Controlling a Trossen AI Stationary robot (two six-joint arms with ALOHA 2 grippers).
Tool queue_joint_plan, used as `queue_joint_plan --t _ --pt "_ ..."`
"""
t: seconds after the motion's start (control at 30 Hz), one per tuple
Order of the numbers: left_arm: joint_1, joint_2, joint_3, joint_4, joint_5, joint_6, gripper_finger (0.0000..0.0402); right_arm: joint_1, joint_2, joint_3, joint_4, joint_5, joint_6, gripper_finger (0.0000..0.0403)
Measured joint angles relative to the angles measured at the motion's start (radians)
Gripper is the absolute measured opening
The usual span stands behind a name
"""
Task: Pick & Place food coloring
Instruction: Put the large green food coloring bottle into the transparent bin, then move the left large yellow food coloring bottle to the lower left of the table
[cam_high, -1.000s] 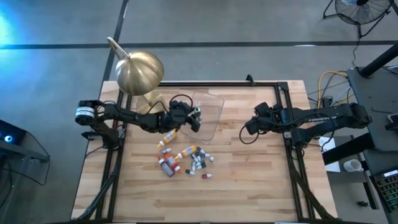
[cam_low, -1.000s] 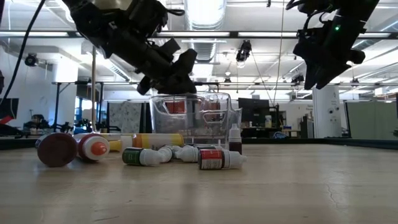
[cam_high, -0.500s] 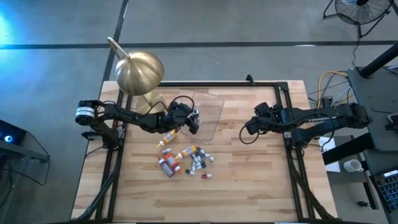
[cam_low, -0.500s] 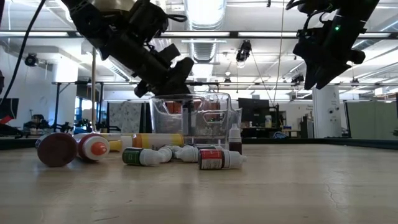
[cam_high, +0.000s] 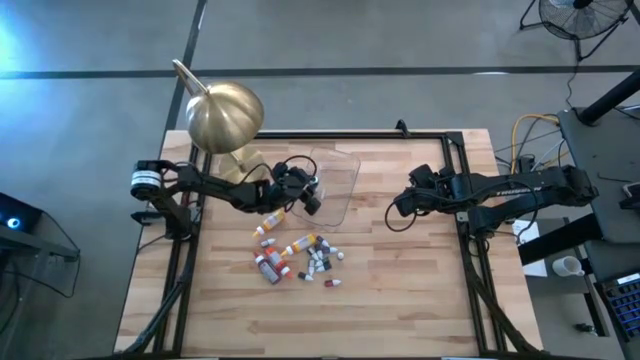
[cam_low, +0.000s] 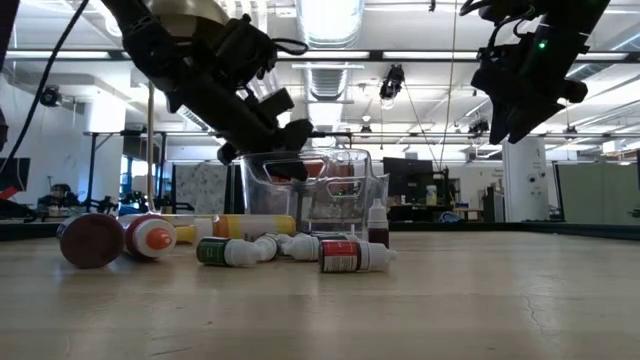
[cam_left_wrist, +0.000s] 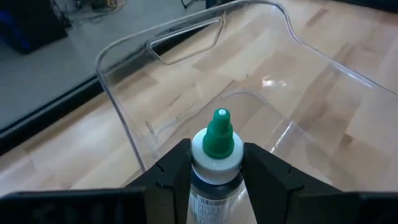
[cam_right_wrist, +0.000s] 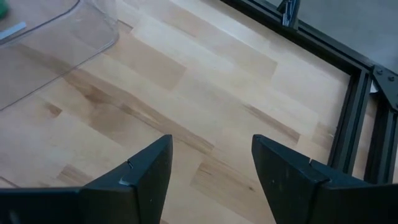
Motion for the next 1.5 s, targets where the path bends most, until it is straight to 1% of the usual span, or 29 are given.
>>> queue_joint_plan --t 0.37,0.6,0.8,0.9,1.13,1.27,1.4,1.5 --pt "0.003 0.003 0.021 -0.017 0.009 -0.017 0.0110 0.000 0.000 0.000 -0.001 -0.004 -0.003 0.0214" --pt "0.003 -0.014 0.021 -0.087 0.005 -0.067 0.0111 -0.001 0.000 -0.007 -0.004 -0.001 -0.004 0.0214" --pt "0.003 -0.038 0.027 -0.116 0.009 -0.070 0.0112 -0.001 0.000 -0.015 -0.003 0.000 -0.004 0.0215" --pt "0.003 -0.043 0.037 -0.131 0.009 -0.074 0.0127 -0.001 0.000 -0.018 -0.002 0.000 -0.004 0.0214" --pt "0.000 -0.045 0.060 -0.173 0.007 -0.087 0.0182 -0.001 0.000 -0.019 -0.002 0.000 -0.004 0.0214" --pt "-0.016 -0.076 0.105 -0.281 -0.002 -0.078 0.0195 -0.001 0.000 -0.019 -0.002 0.000 -0.004 0.0214" --pt "-0.039 -0.145 0.167 -0.504 -0.040 -0.059 0.0196 -0.001 0.000 -0.019 -0.002 0.000 -0.004 0.0214" --pt "-0.073 -0.227 0.205 -0.692 -0.012 -0.078 0.0196 0.000 0.000 -0.020 -0.002 0.001 -0.004 0.0215"
